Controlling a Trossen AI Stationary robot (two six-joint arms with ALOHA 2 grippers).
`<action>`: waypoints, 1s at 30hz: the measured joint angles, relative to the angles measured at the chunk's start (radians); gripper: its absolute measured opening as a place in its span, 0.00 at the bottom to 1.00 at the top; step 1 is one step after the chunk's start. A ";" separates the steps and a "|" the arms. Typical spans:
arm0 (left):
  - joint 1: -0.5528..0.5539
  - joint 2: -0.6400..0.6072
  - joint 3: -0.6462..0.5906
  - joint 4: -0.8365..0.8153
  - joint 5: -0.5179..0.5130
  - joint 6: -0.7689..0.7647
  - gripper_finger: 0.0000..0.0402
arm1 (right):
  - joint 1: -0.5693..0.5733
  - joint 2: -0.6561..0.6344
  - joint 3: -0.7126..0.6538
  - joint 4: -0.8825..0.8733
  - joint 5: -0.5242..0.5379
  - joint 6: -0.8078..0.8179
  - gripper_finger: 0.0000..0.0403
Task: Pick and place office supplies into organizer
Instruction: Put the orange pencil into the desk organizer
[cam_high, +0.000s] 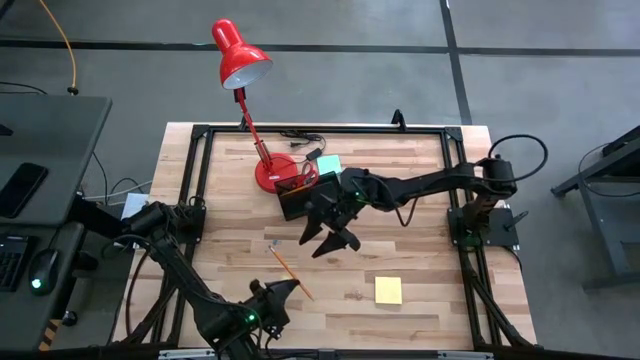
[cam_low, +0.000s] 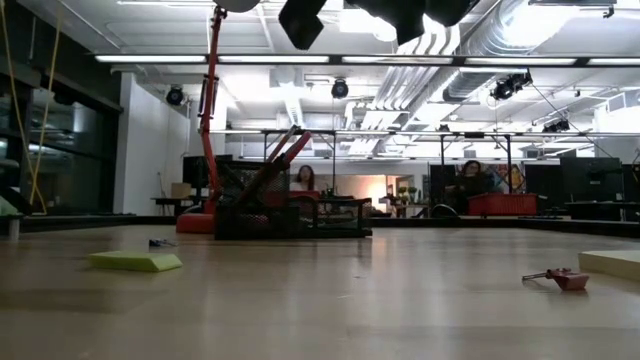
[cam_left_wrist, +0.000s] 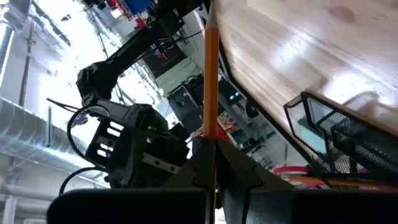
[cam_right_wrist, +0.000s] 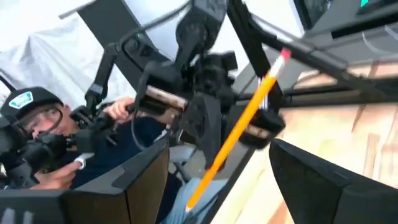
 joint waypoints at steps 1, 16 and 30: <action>0.000 0.000 0.000 0.015 -0.001 0.012 0.00 | 0.000 0.008 0.001 0.021 0.005 0.009 0.65; 0.003 0.000 0.000 0.079 0.004 0.070 0.00 | 0.003 0.105 -0.001 0.159 0.005 0.033 0.65; 0.019 0.000 0.000 0.104 0.039 0.063 0.00 | 0.054 0.258 0.210 0.143 -0.085 0.075 0.65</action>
